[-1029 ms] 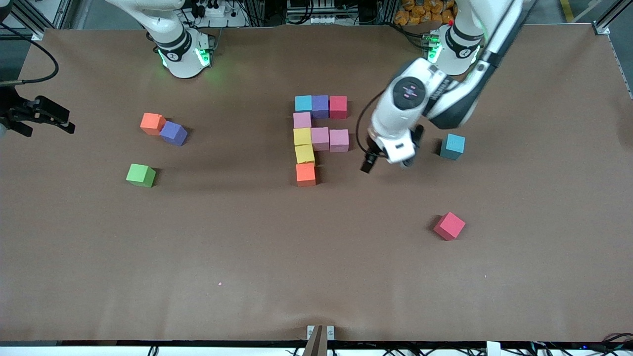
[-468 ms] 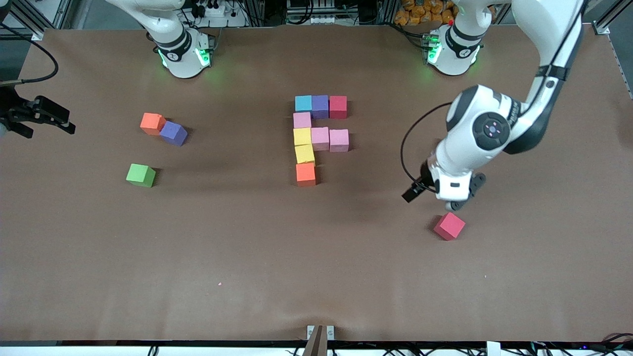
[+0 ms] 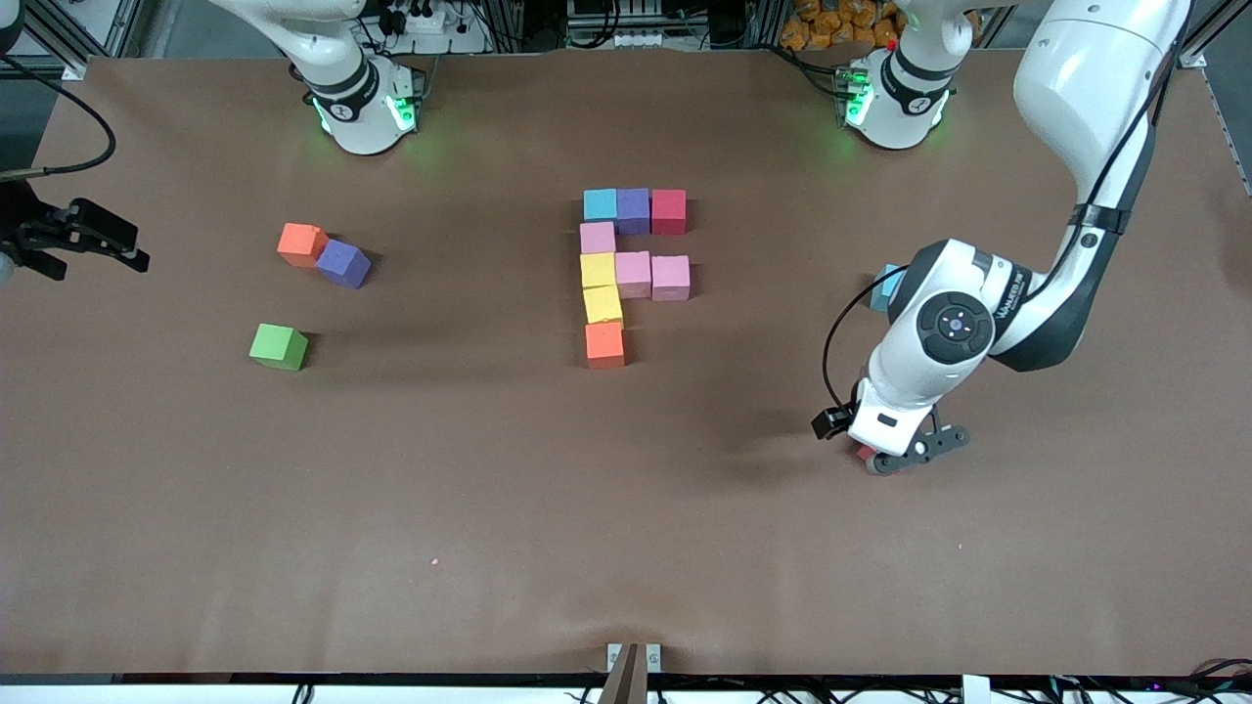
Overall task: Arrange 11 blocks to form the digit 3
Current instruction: 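Reach the left gripper toward the red cube and grasp it, then lift the red cube with the left gripper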
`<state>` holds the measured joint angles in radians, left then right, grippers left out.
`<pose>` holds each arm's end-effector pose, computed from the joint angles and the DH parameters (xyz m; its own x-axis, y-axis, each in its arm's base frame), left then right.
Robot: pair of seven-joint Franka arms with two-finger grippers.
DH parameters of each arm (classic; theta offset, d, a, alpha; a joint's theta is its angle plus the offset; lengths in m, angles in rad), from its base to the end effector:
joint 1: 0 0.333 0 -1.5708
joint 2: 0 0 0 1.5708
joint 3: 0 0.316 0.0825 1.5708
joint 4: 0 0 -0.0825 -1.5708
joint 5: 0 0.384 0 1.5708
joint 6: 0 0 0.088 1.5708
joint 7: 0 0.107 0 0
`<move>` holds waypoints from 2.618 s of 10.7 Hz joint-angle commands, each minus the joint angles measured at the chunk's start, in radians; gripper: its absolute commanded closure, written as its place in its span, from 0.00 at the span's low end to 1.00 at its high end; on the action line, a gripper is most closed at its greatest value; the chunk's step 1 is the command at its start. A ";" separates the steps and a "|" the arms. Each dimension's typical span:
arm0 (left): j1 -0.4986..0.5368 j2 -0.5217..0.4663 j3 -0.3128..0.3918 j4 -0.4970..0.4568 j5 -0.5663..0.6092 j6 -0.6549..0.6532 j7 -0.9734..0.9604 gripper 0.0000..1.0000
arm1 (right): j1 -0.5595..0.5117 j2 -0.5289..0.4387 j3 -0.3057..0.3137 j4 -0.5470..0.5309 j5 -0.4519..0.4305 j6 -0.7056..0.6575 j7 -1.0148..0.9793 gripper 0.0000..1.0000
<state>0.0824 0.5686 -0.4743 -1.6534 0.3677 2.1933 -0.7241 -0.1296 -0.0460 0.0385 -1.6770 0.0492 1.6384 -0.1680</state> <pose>0.6499 -0.2111 0.3128 0.9792 0.1902 0.0705 0.1917 -0.9813 -0.0153 0.5432 -0.0442 0.6055 0.9972 0.0733 0.0151 0.0739 -0.9962 -0.0454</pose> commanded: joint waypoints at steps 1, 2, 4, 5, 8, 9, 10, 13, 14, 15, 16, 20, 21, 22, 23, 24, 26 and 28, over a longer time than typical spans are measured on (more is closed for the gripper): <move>0.010 0.016 0.008 0.061 0.010 -0.032 0.264 0.00 | 0.024 0.003 0.012 0.010 0.006 -0.002 -0.004 0.00; 0.010 0.013 0.014 0.063 0.010 -0.032 0.328 0.00 | 0.045 0.002 0.012 0.010 0.003 -0.002 0.008 0.00; 0.029 0.016 0.019 0.089 0.008 -0.032 0.485 0.00 | 0.047 0.002 0.011 0.011 0.003 -0.006 0.041 0.00; 0.043 0.034 0.019 0.092 -0.004 -0.032 0.553 0.00 | 0.042 0.003 0.009 0.011 0.003 -0.006 0.033 0.00; 0.068 0.091 0.019 0.138 -0.052 -0.032 0.779 0.00 | 0.045 0.003 0.009 0.010 0.003 -0.005 0.033 0.00; 0.080 0.108 0.019 0.139 -0.058 -0.032 0.849 0.00 | 0.045 0.005 0.009 0.010 0.003 -0.005 0.033 0.00; 0.082 0.117 0.019 0.139 -0.056 -0.032 0.926 0.00 | 0.044 0.005 0.009 0.006 0.003 -0.005 0.033 0.00; 0.099 0.134 0.019 0.127 -0.061 -0.032 1.103 0.00 | 0.050 0.005 0.009 0.009 0.003 -0.002 0.039 0.00; 0.099 0.137 0.019 0.118 -0.061 -0.032 1.103 0.00 | 0.050 0.005 0.009 0.010 0.003 -0.002 0.041 0.00; 0.099 0.146 0.020 0.115 -0.061 -0.032 1.095 0.00 | 0.048 0.005 0.009 0.011 0.003 -0.002 0.041 0.00; 0.099 0.152 0.020 0.112 -0.061 -0.032 1.080 0.00 | 0.048 0.005 0.009 0.013 0.003 -0.003 0.039 0.00; 0.105 0.165 0.031 0.074 -0.050 -0.030 1.037 0.00 | 0.050 0.005 0.011 0.014 0.004 -0.003 0.041 0.00; 0.105 0.169 0.040 0.072 -0.049 -0.029 1.036 0.00 | 0.050 0.005 0.011 0.014 0.004 -0.005 0.039 0.00; 0.105 0.177 0.042 0.072 -0.047 -0.024 1.025 0.00 | 0.050 0.005 0.011 0.016 0.003 -0.003 0.036 0.00; 0.102 0.186 0.042 0.070 -0.047 -0.023 1.007 0.00 | 0.050 0.005 0.011 0.016 0.003 -0.003 0.036 0.00; 0.093 0.197 0.042 0.069 -0.038 -0.018 0.973 0.00 | 0.051 0.005 0.011 0.016 0.003 -0.003 0.036 0.00; 0.080 0.203 0.042 0.069 -0.018 -0.017 0.930 0.00 | 0.050 0.005 0.011 0.016 0.003 -0.003 0.036 0.00; 0.080 0.208 0.042 0.069 -0.018 -0.017 0.930 0.27 | 0.047 0.006 0.011 0.016 0.003 0.000 0.044 0.00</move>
<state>0.1632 0.7766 -0.4302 -1.5822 0.3309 2.1734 0.2292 -0.0813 -0.0440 0.0481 -1.6746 0.0492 1.6402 -0.1422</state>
